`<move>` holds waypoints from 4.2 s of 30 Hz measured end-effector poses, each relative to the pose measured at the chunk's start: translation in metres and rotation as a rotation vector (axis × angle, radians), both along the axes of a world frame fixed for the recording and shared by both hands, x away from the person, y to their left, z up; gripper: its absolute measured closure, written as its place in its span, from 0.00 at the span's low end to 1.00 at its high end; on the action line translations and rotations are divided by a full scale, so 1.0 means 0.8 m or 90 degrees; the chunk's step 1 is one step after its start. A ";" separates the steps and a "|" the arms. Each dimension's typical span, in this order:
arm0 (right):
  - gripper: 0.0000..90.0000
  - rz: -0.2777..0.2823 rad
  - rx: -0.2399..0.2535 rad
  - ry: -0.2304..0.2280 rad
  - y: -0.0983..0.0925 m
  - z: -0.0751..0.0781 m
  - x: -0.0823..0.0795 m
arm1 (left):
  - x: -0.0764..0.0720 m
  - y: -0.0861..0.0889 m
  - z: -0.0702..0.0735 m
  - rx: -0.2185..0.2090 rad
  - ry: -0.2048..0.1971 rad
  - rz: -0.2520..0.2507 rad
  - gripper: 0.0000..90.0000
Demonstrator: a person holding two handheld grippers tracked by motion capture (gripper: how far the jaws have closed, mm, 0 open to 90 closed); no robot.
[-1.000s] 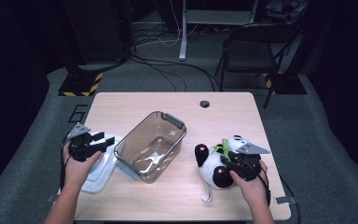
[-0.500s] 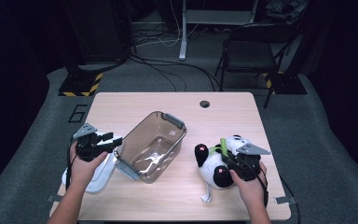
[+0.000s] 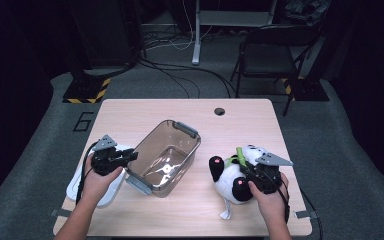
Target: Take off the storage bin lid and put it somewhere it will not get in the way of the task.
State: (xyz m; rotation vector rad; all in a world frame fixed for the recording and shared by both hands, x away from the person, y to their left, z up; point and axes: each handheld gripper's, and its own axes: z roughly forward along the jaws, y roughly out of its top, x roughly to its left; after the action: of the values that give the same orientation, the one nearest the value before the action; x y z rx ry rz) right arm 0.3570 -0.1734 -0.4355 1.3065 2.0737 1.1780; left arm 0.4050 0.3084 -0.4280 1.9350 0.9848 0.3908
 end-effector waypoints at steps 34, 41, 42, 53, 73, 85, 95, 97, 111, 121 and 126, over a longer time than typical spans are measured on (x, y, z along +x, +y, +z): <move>0.85 0.013 0.008 -0.010 -0.010 0.020 -0.006 | -0.024 -0.049 -0.005 -0.024 0.019 -0.073 0.71; 0.85 0.025 0.011 -0.013 -0.013 0.025 -0.007 | -0.027 -0.049 0.002 -0.028 0.004 -0.072 0.64; 0.84 0.029 0.010 -0.014 -0.013 0.026 -0.007 | -0.027 -0.048 0.004 -0.029 0.000 -0.071 0.62; 0.85 0.075 0.013 -0.034 -0.018 0.045 -0.014 | -0.026 -0.032 0.013 -0.052 -0.018 -0.044 0.56; 0.84 0.171 0.063 -0.091 -0.015 0.102 -0.024 | -0.026 -0.045 0.002 -0.047 0.011 -0.093 0.65; 0.84 0.214 0.064 -0.098 0.022 0.120 -0.010 | -0.040 -0.043 0.000 -0.045 0.012 -0.108 0.68; 0.84 0.240 0.066 -0.102 0.061 0.130 0.007 | -0.046 -0.003 0.015 -0.058 -0.035 -0.020 0.54; 0.84 0.243 0.068 -0.103 0.068 0.131 0.010 | -0.046 0.004 0.014 -0.058 -0.032 -0.006 0.54; 0.84 0.268 0.098 -0.103 0.125 0.130 0.030 | -0.057 0.032 0.006 -0.044 -0.026 0.046 0.53; 0.84 0.298 0.099 -0.101 0.167 0.120 0.037 | -0.062 0.040 0.004 -0.045 -0.023 0.060 0.53; 0.84 0.301 0.099 -0.099 0.178 0.114 0.036 | -0.062 0.040 0.003 -0.046 -0.024 0.061 0.53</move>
State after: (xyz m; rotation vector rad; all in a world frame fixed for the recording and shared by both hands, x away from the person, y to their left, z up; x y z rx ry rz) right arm 0.3857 -0.0313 -0.3442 0.7671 2.2769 1.6084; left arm 0.3552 0.3408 -0.4253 1.8150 1.0556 0.4390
